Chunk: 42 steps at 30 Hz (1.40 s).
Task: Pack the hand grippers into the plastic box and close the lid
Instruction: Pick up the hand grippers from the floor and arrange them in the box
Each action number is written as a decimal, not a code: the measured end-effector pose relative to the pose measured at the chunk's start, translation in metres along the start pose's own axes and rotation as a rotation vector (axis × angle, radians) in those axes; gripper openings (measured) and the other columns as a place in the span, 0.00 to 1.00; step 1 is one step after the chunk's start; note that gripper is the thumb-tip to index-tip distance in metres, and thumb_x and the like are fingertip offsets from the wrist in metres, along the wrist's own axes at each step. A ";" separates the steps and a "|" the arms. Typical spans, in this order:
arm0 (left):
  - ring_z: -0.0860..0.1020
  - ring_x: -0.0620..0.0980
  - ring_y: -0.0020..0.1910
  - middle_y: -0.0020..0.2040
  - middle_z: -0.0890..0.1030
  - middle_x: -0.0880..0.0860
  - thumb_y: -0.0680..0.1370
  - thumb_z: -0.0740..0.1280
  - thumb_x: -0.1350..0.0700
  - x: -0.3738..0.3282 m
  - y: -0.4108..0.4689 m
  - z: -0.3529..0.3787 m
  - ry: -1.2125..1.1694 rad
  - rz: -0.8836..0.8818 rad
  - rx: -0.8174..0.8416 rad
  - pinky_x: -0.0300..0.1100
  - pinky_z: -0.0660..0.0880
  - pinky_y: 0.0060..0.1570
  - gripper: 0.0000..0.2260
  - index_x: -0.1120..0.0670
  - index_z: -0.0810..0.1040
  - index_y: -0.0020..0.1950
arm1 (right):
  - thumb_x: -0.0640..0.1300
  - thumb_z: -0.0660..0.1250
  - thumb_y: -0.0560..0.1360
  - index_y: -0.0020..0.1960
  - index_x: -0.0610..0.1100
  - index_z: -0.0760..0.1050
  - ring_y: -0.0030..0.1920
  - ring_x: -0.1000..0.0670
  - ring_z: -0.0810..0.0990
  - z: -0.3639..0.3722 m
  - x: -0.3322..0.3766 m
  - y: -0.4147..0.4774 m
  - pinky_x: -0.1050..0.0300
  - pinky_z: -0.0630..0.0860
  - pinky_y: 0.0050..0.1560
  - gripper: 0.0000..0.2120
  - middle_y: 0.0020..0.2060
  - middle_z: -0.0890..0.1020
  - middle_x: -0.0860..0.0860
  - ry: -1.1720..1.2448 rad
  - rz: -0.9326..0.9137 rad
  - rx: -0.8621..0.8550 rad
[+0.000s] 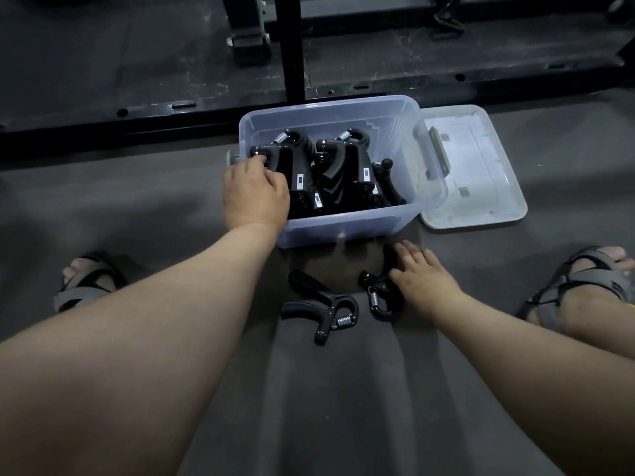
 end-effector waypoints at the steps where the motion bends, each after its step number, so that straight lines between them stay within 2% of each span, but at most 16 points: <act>1: 0.70 0.58 0.61 0.59 0.79 0.56 0.77 0.56 0.56 0.000 0.000 0.000 0.001 -0.007 0.005 0.48 0.67 0.63 0.17 0.57 0.77 0.62 | 0.46 0.56 0.81 0.69 0.50 0.67 0.78 0.42 0.40 0.004 0.002 -0.002 0.44 0.46 0.74 0.17 0.79 0.44 0.43 0.020 -0.040 0.010; 4: 0.70 0.58 0.62 0.59 0.79 0.56 0.77 0.56 0.55 0.000 -0.001 0.000 0.006 -0.006 0.003 0.49 0.67 0.63 0.17 0.56 0.77 0.61 | 0.52 0.58 0.81 0.67 0.45 0.68 0.79 0.46 0.48 0.012 0.014 -0.014 0.45 0.46 0.74 0.18 0.78 0.53 0.45 0.083 -0.211 -0.016; 6: 0.70 0.58 0.62 0.59 0.79 0.56 0.77 0.56 0.55 0.000 0.000 0.000 0.008 -0.004 0.007 0.49 0.67 0.63 0.17 0.57 0.77 0.61 | 0.54 0.55 0.81 0.63 0.43 0.68 0.74 0.45 0.63 0.004 0.015 -0.021 0.46 0.54 0.72 0.17 0.71 0.67 0.43 0.186 -0.213 -0.080; 8: 0.70 0.59 0.62 0.59 0.79 0.56 0.77 0.56 0.55 -0.001 0.001 0.001 0.014 -0.004 0.014 0.49 0.67 0.64 0.17 0.57 0.77 0.61 | 0.55 0.54 0.81 0.53 0.44 0.68 0.57 0.42 0.76 -0.015 0.004 -0.024 0.48 0.66 0.60 0.14 0.54 0.78 0.44 0.445 -0.067 -0.138; 10: 0.70 0.59 0.62 0.59 0.79 0.57 0.77 0.56 0.55 -0.002 0.000 0.000 0.020 0.001 0.010 0.50 0.67 0.64 0.17 0.57 0.77 0.61 | 0.54 0.57 0.81 0.45 0.44 0.69 0.43 0.44 0.77 -0.026 -0.008 -0.027 0.50 0.71 0.46 0.14 0.40 0.79 0.47 0.913 0.119 -0.079; 13: 0.70 0.60 0.61 0.59 0.78 0.58 0.77 0.56 0.55 -0.003 -0.001 -0.001 0.044 0.003 0.013 0.50 0.67 0.63 0.16 0.58 0.77 0.60 | 0.47 0.59 0.79 0.44 0.40 0.77 0.38 0.46 0.81 -0.029 0.011 -0.033 0.57 0.76 0.36 0.14 0.39 0.83 0.45 1.756 0.164 0.299; 15: 0.71 0.60 0.61 0.58 0.79 0.58 0.76 0.56 0.55 -0.004 0.000 -0.001 0.054 0.011 0.012 0.50 0.67 0.62 0.18 0.58 0.78 0.60 | 0.49 0.56 0.78 0.57 0.37 0.77 0.53 0.41 0.82 -0.041 0.029 -0.045 0.53 0.80 0.46 0.19 0.56 0.82 0.38 1.956 0.007 0.599; 18: 0.72 0.61 0.60 0.58 0.80 0.59 0.76 0.56 0.55 -0.005 0.000 -0.002 0.062 0.024 0.012 0.50 0.67 0.62 0.17 0.59 0.78 0.60 | 0.46 0.58 0.75 0.70 0.39 0.69 0.67 0.38 0.72 -0.065 0.035 -0.054 0.43 0.72 0.60 0.25 0.66 0.76 0.37 1.998 -0.237 0.735; 23: 0.71 0.60 0.60 0.58 0.79 0.59 0.77 0.57 0.56 -0.007 -0.001 -0.003 0.062 0.019 0.020 0.49 0.65 0.62 0.16 0.59 0.77 0.60 | 0.36 0.62 0.70 0.64 0.41 0.70 0.65 0.38 0.73 -0.105 0.023 -0.054 0.37 0.73 0.60 0.22 0.65 0.74 0.35 2.165 -0.402 0.697; 26: 0.71 0.60 0.60 0.58 0.79 0.59 0.77 0.57 0.56 -0.006 -0.001 -0.003 0.059 0.021 0.011 0.49 0.66 0.63 0.16 0.59 0.77 0.60 | 0.35 0.58 0.70 0.59 0.40 0.73 0.60 0.40 0.79 -0.130 -0.001 -0.032 0.45 0.81 0.49 0.18 0.61 0.79 0.37 2.251 -0.299 0.448; 28: 0.71 0.59 0.60 0.58 0.79 0.58 0.78 0.57 0.55 -0.006 -0.001 -0.002 0.058 0.016 0.015 0.49 0.66 0.63 0.16 0.58 0.77 0.60 | 0.35 0.59 0.68 0.50 0.42 0.74 0.48 0.44 0.81 -0.147 -0.021 -0.013 0.49 0.82 0.47 0.12 0.48 0.81 0.41 2.372 -0.196 0.257; 29: 0.70 0.59 0.61 0.58 0.78 0.58 0.78 0.57 0.55 -0.006 -0.002 -0.002 0.058 0.013 0.017 0.49 0.65 0.63 0.15 0.58 0.77 0.60 | 0.34 0.60 0.67 0.46 0.43 0.72 0.40 0.47 0.77 -0.155 -0.031 -0.003 0.52 0.80 0.45 0.10 0.40 0.76 0.44 2.383 -0.152 0.150; 31: 0.70 0.58 0.61 0.57 0.78 0.58 0.78 0.57 0.56 -0.007 -0.002 -0.003 0.059 0.020 0.009 0.48 0.65 0.64 0.15 0.58 0.77 0.59 | 0.32 0.59 0.67 0.44 0.44 0.69 0.33 0.51 0.69 -0.169 -0.050 0.015 0.56 0.77 0.38 0.10 0.36 0.64 0.48 2.314 -0.033 -0.066; 33: 0.70 0.58 0.61 0.57 0.79 0.57 0.78 0.58 0.56 -0.007 -0.002 -0.004 0.050 0.022 -0.003 0.47 0.65 0.64 0.14 0.58 0.78 0.59 | 0.30 0.59 0.72 0.47 0.40 0.70 0.33 0.50 0.74 -0.176 -0.066 0.030 0.57 0.80 0.38 0.08 0.35 0.70 0.46 2.241 0.124 -0.212; 37: 0.71 0.59 0.59 0.55 0.80 0.58 0.77 0.60 0.57 -0.006 -0.002 -0.003 0.045 0.035 -0.028 0.47 0.65 0.63 0.13 0.59 0.79 0.58 | 0.31 0.62 0.73 0.49 0.39 0.76 0.35 0.49 0.82 -0.192 -0.068 0.054 0.56 0.80 0.40 0.08 0.36 0.82 0.45 2.034 0.262 -0.241; 42: 0.72 0.58 0.60 0.57 0.80 0.56 0.76 0.59 0.56 -0.003 0.000 0.000 0.041 0.041 -0.025 0.46 0.65 0.63 0.15 0.58 0.78 0.60 | 0.37 0.64 0.71 0.48 0.38 0.76 0.37 0.44 0.78 -0.185 -0.066 0.085 0.56 0.76 0.40 0.07 0.37 0.80 0.44 1.673 0.404 -0.350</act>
Point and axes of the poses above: each hand's wrist, its own y-axis towards the middle knuckle, its own z-axis out of the palm, x = y × z, the point moved 9 cm from there along y, towards the middle knuckle
